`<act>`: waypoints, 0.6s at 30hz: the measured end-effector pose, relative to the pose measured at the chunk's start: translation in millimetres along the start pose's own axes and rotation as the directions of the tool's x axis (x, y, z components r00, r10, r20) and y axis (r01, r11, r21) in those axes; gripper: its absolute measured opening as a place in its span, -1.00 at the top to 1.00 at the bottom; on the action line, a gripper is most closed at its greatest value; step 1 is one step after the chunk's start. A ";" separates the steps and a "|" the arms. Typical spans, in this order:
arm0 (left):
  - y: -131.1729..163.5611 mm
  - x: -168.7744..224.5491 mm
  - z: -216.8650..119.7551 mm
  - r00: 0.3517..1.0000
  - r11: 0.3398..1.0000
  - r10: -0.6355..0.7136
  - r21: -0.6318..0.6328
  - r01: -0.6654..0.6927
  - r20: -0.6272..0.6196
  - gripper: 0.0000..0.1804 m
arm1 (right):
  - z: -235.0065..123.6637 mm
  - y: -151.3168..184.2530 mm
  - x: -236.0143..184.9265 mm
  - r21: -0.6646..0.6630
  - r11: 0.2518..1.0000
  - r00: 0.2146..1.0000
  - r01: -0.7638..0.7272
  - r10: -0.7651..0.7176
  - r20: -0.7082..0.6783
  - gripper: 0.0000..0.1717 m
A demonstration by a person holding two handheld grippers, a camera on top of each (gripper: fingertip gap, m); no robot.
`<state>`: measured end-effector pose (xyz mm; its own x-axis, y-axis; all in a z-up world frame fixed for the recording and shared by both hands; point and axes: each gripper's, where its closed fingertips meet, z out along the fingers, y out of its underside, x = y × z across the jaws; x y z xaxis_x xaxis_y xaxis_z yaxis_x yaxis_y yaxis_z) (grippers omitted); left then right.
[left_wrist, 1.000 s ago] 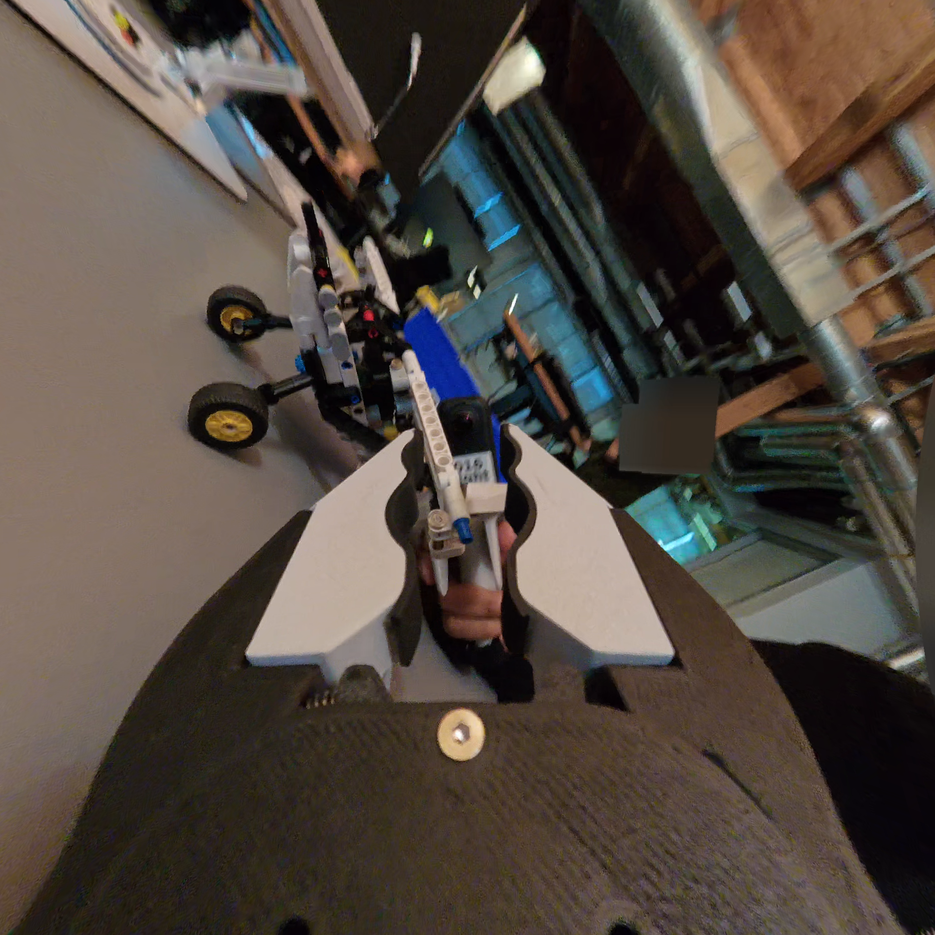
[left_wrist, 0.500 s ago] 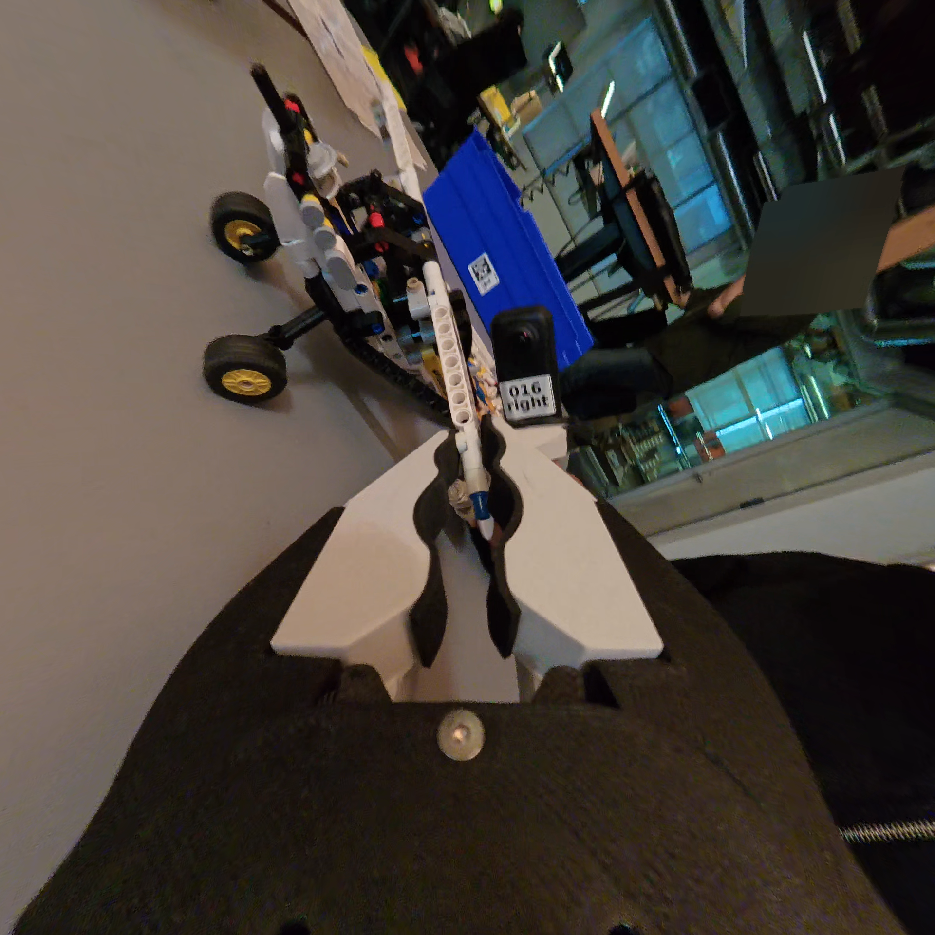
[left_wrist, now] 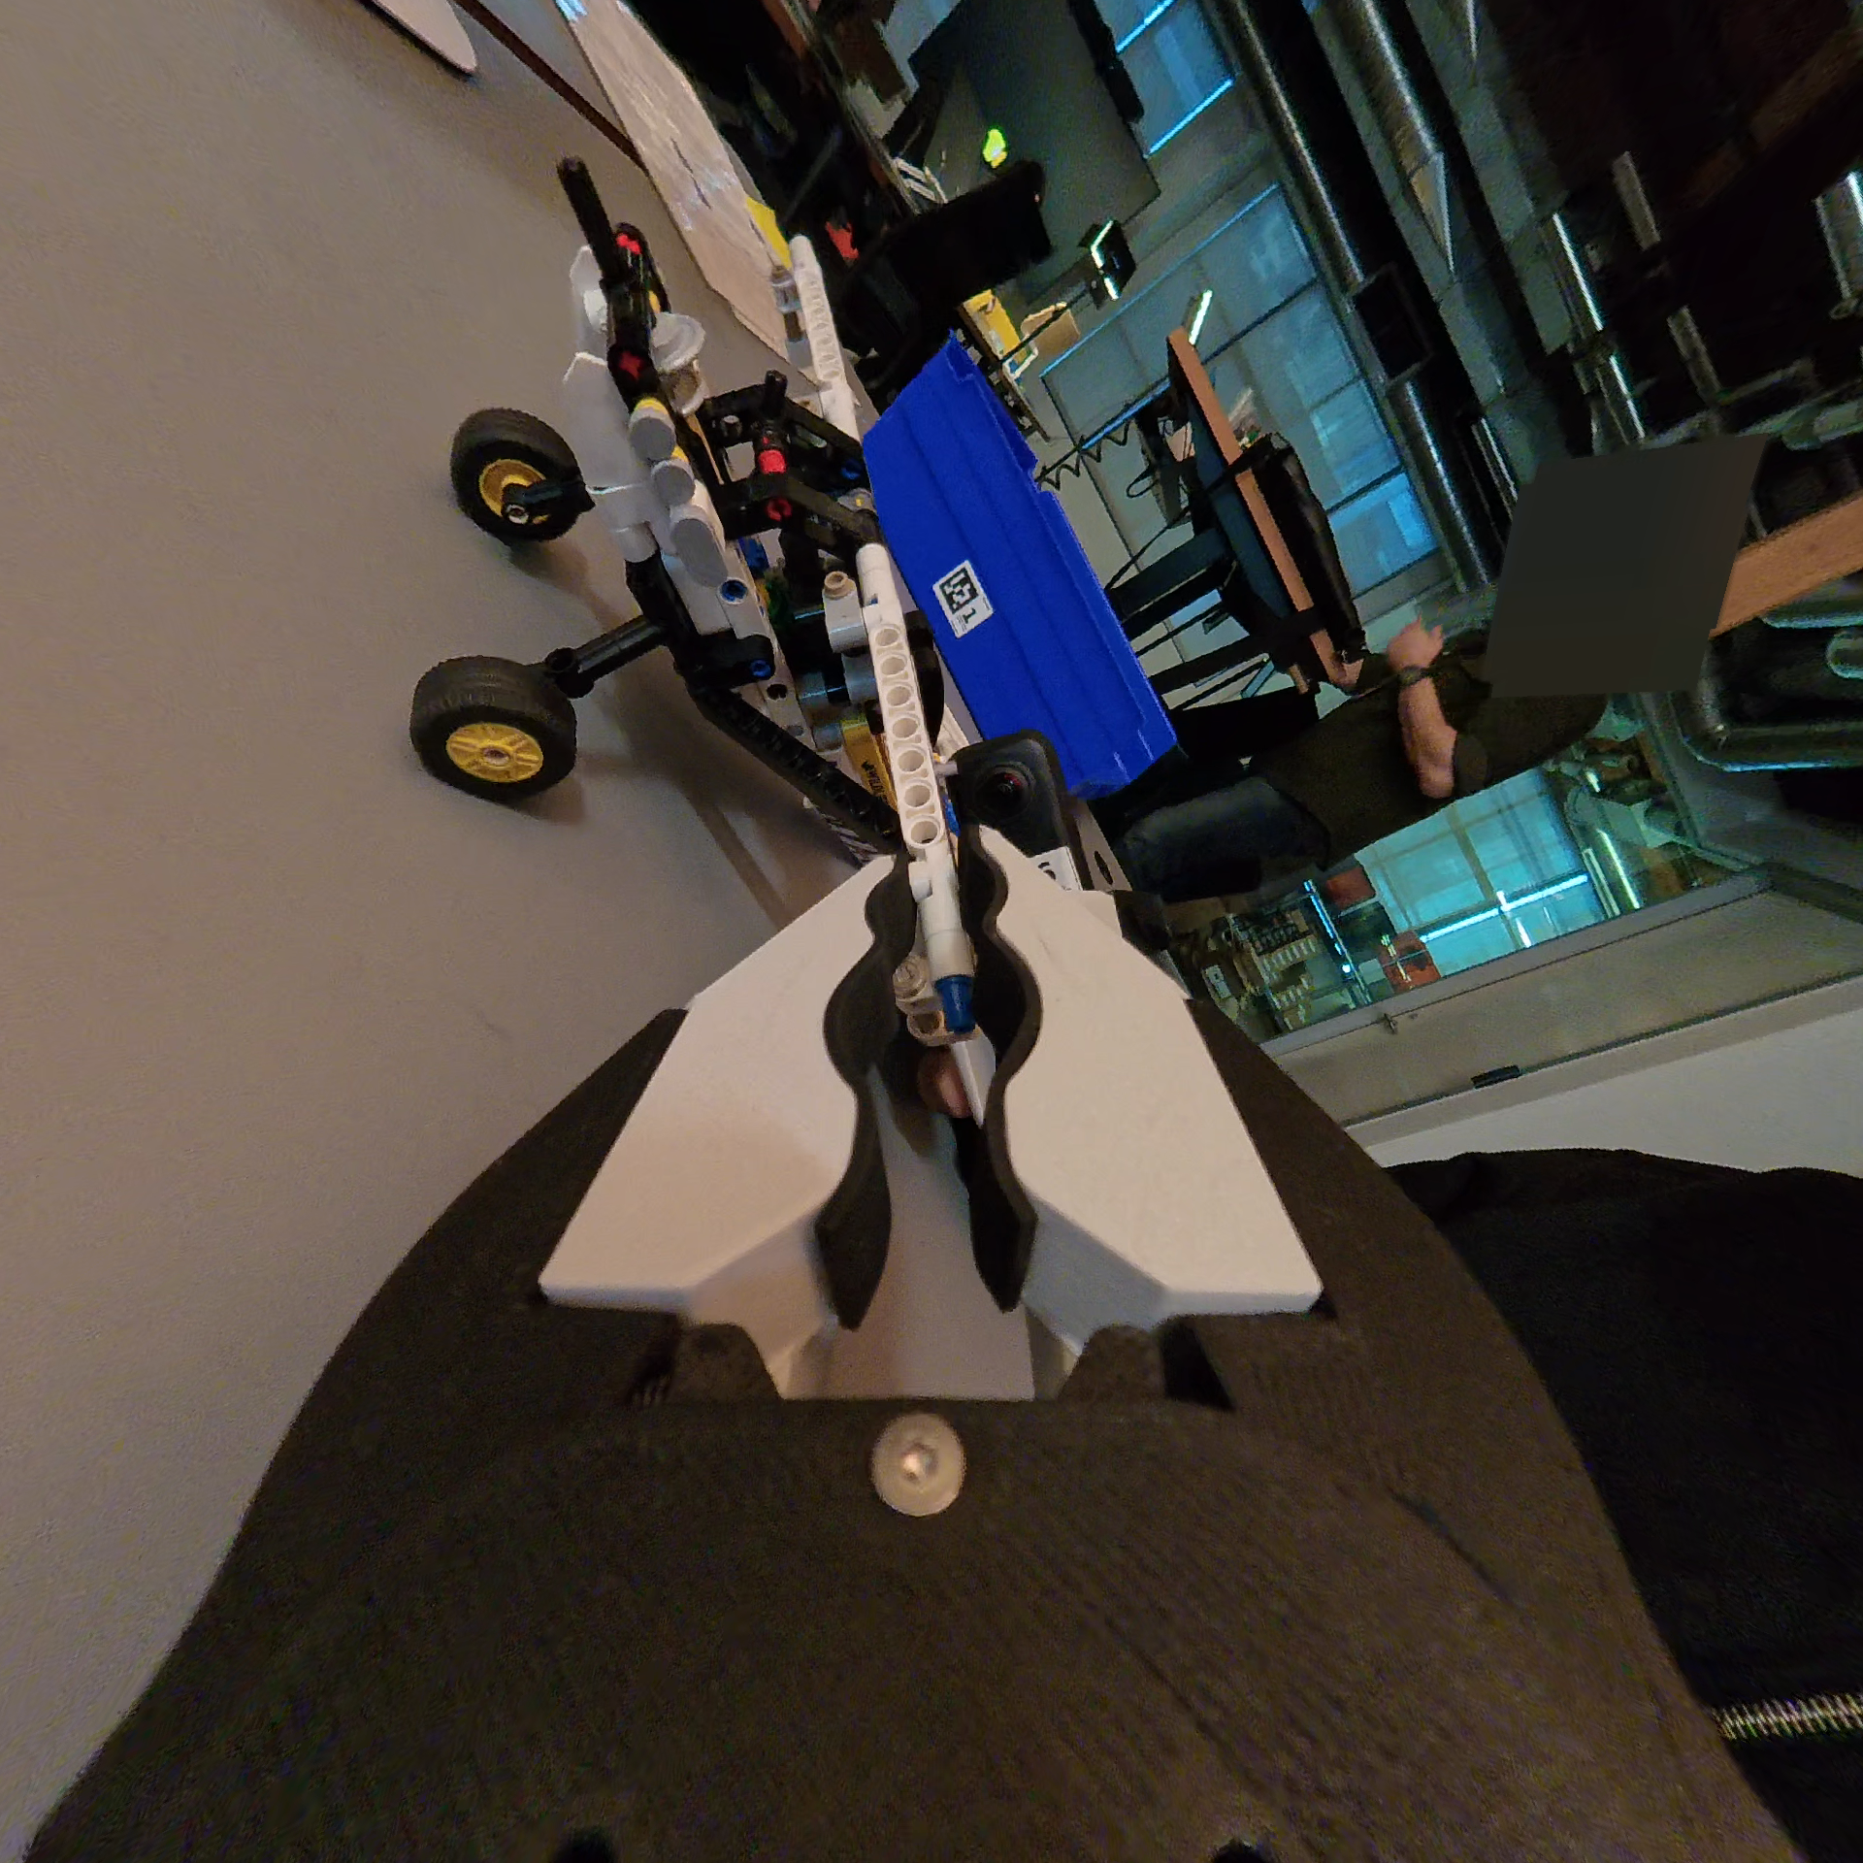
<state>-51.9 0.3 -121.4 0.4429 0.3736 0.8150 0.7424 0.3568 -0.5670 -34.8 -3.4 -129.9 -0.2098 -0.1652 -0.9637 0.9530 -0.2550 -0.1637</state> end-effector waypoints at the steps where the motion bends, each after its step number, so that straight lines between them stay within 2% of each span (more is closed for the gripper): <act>1: 1.1 0.8 0.3 1.000 1.000 -0.002 0.001 0.002 -0.003 0.94 | -1.1 0.7 -0.1 -0.003 1.000 1.000 0.016 -0.016 -0.006 0.94; 4: 1.2 1.6 1.6 1.000 1.000 -0.006 0.015 0.006 -0.003 0.94 | -4.7 1.5 -0.4 -0.013 0.997 0.996 0.082 -0.083 -0.034 0.94; 5: -0.9 1.0 1.3 1.000 0.999 -0.002 0.033 0.002 0.005 0.94 | -6.8 2.2 -2.6 -0.022 0.992 0.991 0.128 -0.129 -0.043 1.00; 8: -25.1 -13.1 -19.2 0.999 0.989 -0.024 0.144 0.018 0.040 0.93 | -24.9 -1.4 -1.8 -0.021 0.973 0.964 0.231 -0.232 -0.128 1.00; 10: -13.6 -14.1 -23.4 0.996 0.996 0.029 0.086 -0.036 0.085 0.91 | -34.1 -2.4 -2.2 -0.028 0.961 0.948 0.275 -0.276 -0.159 1.00; 12: -4.8 -10.5 -23.3 0.996 0.997 0.037 0.071 -0.043 0.079 0.92 | -32.6 -5.5 -2.5 -0.021 0.948 0.931 0.319 -0.317 -0.179 1.00; 13: -5.1 -9.8 -23.4 0.998 0.996 0.016 0.090 -0.021 0.060 0.92 | -28.0 -5.3 -2.1 -0.023 0.944 0.927 0.330 -0.329 -0.179 0.96; 15: -8.2 -7.0 -23.6 0.999 0.991 -0.034 0.130 0.034 0.001 0.92 | -14.2 2.4 -0.4 -0.054 0.951 0.939 0.306 -0.310 -0.149 0.63; 18: -4.0 -4.6 -20.4 0.999 0.989 -0.032 0.143 0.032 -0.001 0.92 | 4.0 12.4 1.8 -0.090 0.971 0.968 0.224 -0.232 -0.094 0.54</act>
<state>-46.6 -20.3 -120.5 0.4196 0.3608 0.8329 0.6765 0.4875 -0.5520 -24.3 -10.7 -132.8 -0.4034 -0.0114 -0.9149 0.8977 -0.1986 -0.3933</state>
